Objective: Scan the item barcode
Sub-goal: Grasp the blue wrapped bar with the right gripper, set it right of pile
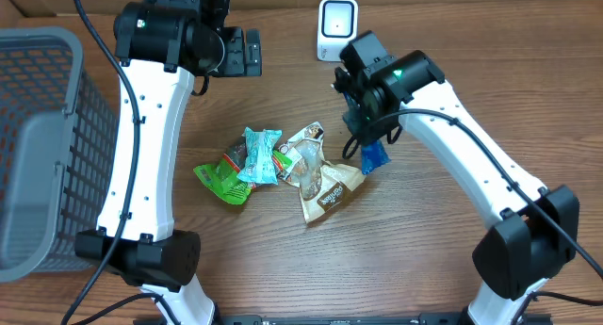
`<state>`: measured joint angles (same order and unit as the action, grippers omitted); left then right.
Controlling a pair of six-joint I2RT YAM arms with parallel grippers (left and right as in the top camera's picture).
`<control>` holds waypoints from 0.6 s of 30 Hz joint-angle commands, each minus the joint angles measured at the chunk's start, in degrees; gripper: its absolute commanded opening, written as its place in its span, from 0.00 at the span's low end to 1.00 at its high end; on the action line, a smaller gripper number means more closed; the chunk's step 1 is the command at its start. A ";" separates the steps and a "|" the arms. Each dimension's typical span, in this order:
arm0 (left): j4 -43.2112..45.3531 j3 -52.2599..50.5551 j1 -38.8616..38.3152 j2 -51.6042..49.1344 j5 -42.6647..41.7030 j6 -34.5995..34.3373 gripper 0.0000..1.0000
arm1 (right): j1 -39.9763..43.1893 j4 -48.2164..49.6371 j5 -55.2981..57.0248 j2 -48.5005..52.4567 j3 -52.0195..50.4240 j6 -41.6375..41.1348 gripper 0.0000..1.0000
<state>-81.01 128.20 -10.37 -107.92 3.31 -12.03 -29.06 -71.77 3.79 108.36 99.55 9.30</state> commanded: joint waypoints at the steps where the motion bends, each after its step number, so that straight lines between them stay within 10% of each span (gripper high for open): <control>1: 0.07 0.15 0.26 -0.72 0.72 0.02 1.00 | 1.11 3.67 -1.90 -1.84 -5.20 7.52 0.05; 6: 0.04 0.15 0.26 -0.72 0.72 0.02 1.00 | 1.18 10.40 -2.60 -1.84 -10.56 7.61 0.08; 9: 0.07 0.15 0.26 -0.72 0.72 0.02 1.00 | 1.36 12.85 -2.47 -1.86 -10.93 3.39 0.45; 18: 0.04 0.15 0.26 -0.72 0.72 0.02 1.00 | 8.63 1.97 -7.10 -1.90 3.19 -12.31 0.82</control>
<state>-81.03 128.18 -10.37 -107.92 3.31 -12.01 -24.01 -68.05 0.30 108.36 97.58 2.26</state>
